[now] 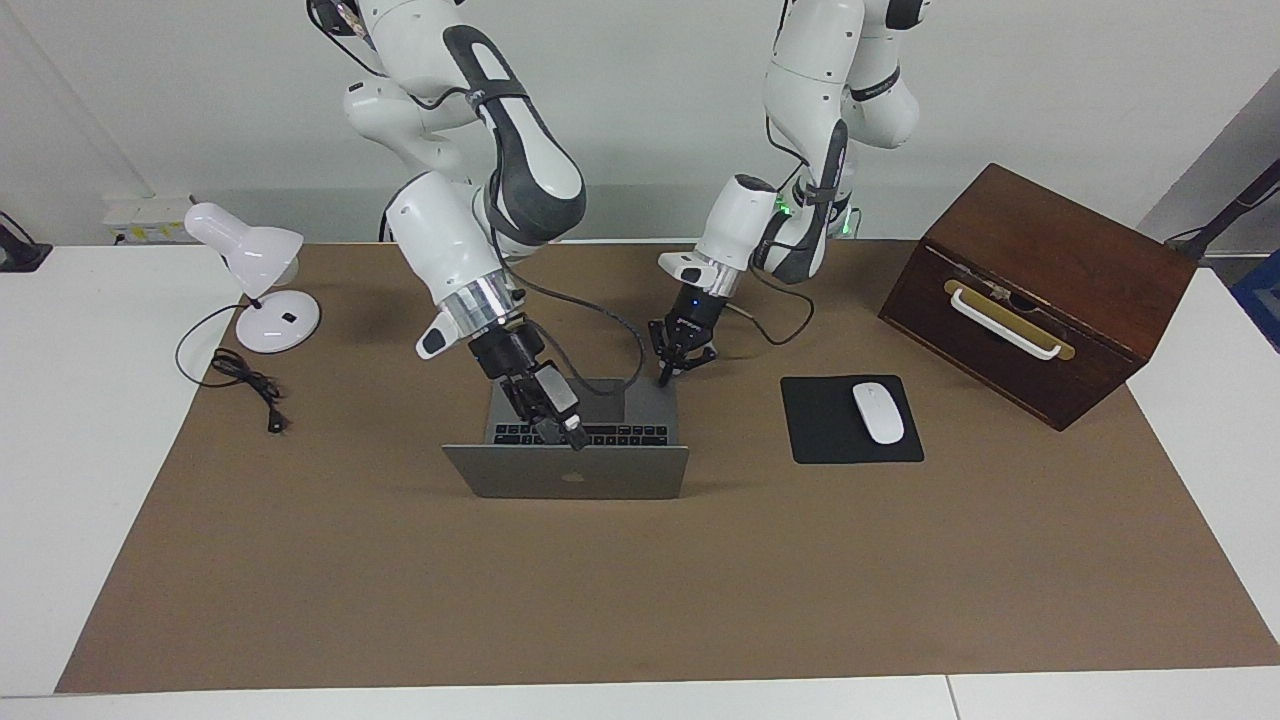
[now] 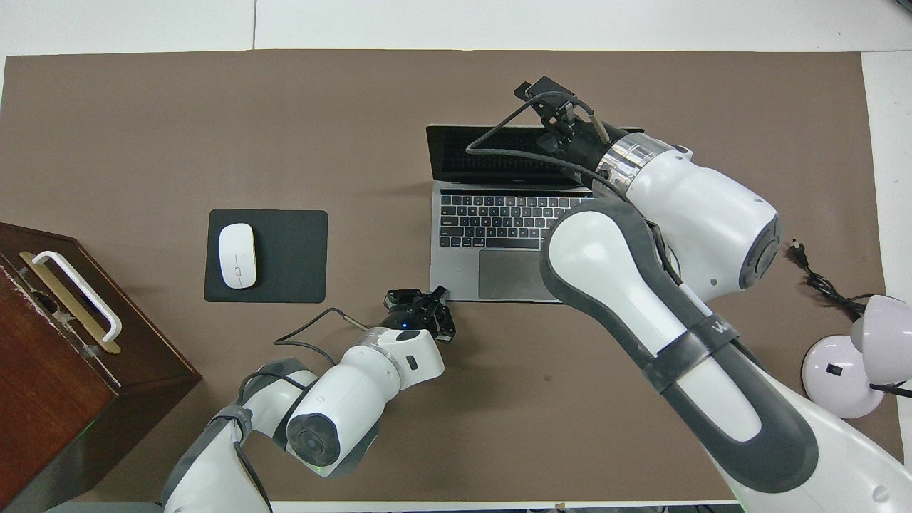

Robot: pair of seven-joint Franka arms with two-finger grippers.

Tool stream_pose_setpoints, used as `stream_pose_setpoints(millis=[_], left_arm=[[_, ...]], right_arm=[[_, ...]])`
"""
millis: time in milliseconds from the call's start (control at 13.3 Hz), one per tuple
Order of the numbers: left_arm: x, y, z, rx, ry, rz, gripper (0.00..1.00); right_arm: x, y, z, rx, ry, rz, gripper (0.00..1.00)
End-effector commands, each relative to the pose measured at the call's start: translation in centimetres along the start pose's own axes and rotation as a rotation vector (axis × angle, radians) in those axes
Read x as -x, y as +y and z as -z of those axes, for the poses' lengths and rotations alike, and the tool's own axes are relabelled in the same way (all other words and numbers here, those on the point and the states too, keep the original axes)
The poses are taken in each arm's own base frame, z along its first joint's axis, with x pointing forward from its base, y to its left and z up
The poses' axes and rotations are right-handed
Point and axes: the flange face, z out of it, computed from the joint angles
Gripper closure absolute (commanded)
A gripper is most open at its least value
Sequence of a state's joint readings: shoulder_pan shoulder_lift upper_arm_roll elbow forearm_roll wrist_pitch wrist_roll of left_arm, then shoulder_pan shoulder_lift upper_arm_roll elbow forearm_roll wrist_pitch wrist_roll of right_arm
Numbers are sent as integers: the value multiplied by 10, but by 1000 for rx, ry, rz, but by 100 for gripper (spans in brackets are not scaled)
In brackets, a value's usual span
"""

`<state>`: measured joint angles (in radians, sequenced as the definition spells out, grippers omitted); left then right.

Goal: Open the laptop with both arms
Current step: 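Push the lid fully open with the right gripper, then withdraw it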

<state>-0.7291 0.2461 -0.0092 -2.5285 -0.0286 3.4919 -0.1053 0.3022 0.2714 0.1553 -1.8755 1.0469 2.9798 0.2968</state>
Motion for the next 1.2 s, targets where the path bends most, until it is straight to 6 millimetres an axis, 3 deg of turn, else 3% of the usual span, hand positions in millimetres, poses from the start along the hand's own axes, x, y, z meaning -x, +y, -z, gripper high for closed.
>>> stream_pose_setpoints(millis=[0,150,451,601,751,902,1127], left_arm=[[8,-7,-15,-13,-16,-13,100],[7,-7,-15,-13,-15,-13,100],[0,-10,-9,-16,4,7,100],[-13,-15,3,-21,36,36,100],[-24,-19,15,-25,50,62,100],[-35,-19,26,-30,4,87,100],[-56,-28,54,-47,-52,108,100]], right_arm=[[42,-10,7,-6,-60,-52,0],[65,-35,20,-45,-82,-94,0],[63,-96,45,-144,-53,41,0],[36,-106,48,-84,-18,245,0],[-2,-106,52,50,-15,483,0],[-30,-99,57,168,-39,616,0],[-84,-92,89,300,-195,781,0]])
